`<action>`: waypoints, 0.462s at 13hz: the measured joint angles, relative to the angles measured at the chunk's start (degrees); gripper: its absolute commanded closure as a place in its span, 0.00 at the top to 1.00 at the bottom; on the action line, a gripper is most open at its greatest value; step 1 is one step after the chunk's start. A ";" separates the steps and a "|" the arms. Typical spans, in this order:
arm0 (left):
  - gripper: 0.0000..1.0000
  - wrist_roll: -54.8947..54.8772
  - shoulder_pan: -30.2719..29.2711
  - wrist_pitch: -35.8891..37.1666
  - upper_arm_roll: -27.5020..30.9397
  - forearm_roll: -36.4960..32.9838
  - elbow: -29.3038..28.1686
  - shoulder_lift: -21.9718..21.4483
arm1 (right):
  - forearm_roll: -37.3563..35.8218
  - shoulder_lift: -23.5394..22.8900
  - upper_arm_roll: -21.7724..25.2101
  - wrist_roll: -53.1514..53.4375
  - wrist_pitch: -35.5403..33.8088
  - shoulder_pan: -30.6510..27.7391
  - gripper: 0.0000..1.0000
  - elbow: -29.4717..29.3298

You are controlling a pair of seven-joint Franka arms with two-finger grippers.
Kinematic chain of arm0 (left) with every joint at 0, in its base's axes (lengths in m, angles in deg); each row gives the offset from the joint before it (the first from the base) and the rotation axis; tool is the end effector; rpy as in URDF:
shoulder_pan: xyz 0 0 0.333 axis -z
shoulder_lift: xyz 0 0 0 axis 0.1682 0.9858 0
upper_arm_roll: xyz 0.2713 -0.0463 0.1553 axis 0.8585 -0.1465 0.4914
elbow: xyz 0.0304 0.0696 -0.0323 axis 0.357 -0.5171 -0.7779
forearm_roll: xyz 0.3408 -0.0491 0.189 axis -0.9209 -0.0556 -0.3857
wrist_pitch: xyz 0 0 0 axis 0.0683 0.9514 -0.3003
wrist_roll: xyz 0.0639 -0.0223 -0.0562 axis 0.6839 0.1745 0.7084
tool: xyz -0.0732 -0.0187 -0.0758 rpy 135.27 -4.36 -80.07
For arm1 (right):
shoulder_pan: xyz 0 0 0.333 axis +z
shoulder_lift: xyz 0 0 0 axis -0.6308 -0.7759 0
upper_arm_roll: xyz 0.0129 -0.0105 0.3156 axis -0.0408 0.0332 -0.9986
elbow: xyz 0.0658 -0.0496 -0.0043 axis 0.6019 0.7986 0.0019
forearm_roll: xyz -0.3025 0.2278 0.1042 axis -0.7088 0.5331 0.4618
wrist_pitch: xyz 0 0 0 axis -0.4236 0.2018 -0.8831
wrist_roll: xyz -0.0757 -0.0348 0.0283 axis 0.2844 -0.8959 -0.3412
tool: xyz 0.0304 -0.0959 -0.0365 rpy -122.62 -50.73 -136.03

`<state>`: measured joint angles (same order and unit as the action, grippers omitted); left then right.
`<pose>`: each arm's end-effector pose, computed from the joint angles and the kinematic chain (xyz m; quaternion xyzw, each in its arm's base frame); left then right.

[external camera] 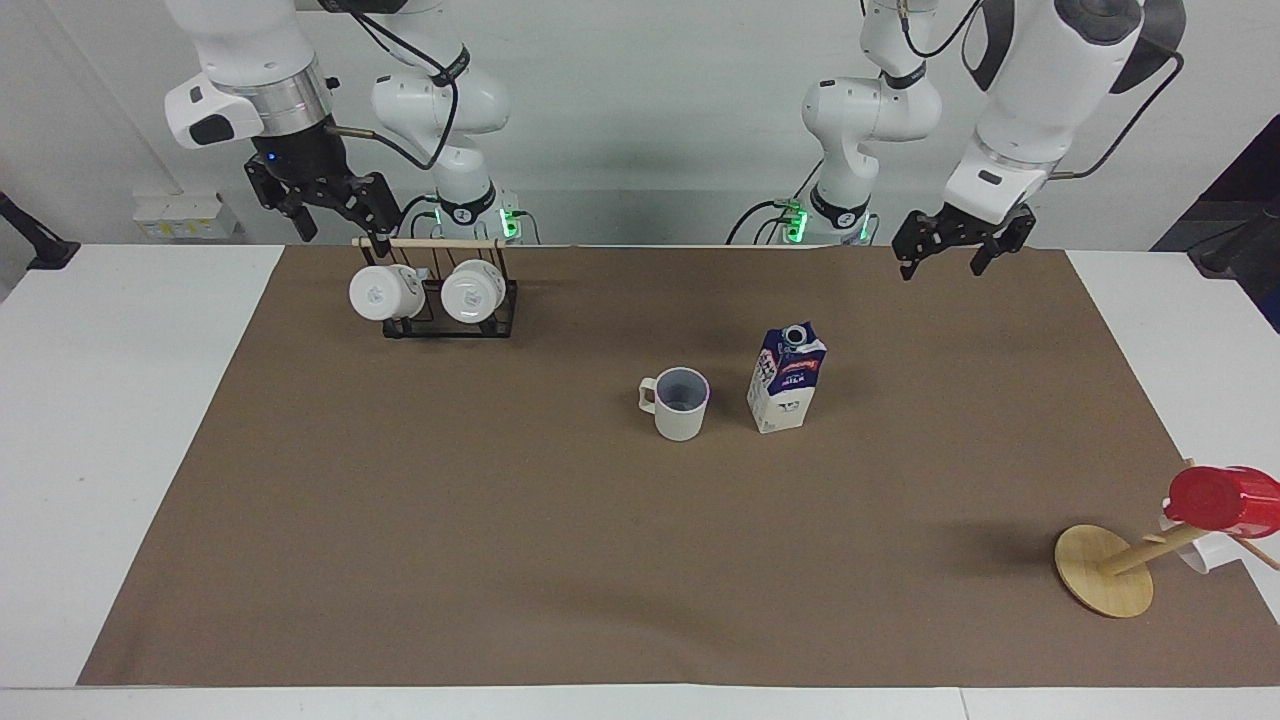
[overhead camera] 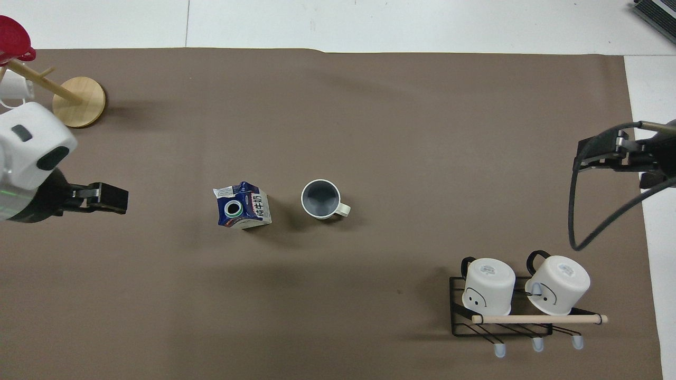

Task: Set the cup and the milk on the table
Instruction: 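Open the left gripper and withdraw it from the carton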

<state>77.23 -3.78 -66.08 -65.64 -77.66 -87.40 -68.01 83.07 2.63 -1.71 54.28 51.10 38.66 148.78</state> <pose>0.5057 -0.0725 0.6037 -0.9993 0.0178 0.0274 0.0167 0.5456 0.0290 0.6669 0.9906 -0.1362 0.0078 0.0111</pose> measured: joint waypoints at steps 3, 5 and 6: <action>1.00 -1.93 -1.18 2.43 -0.06 0.02 1.82 -0.98 | 0.00 0.00 0.19 0.00 0.00 -0.02 1.00 0.00; 1.00 -1.93 -1.18 2.61 -0.27 0.02 2.28 -0.99 | 0.00 0.00 0.20 0.00 0.00 -0.02 1.00 0.00; 1.00 -1.93 -1.18 2.62 -0.28 0.02 2.29 -0.99 | 0.00 0.00 0.22 0.00 0.00 -0.02 1.00 0.00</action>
<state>75.30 -4.96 -63.46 -65.92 -77.64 -85.10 -69.00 83.07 2.63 -1.49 54.28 51.10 38.64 148.78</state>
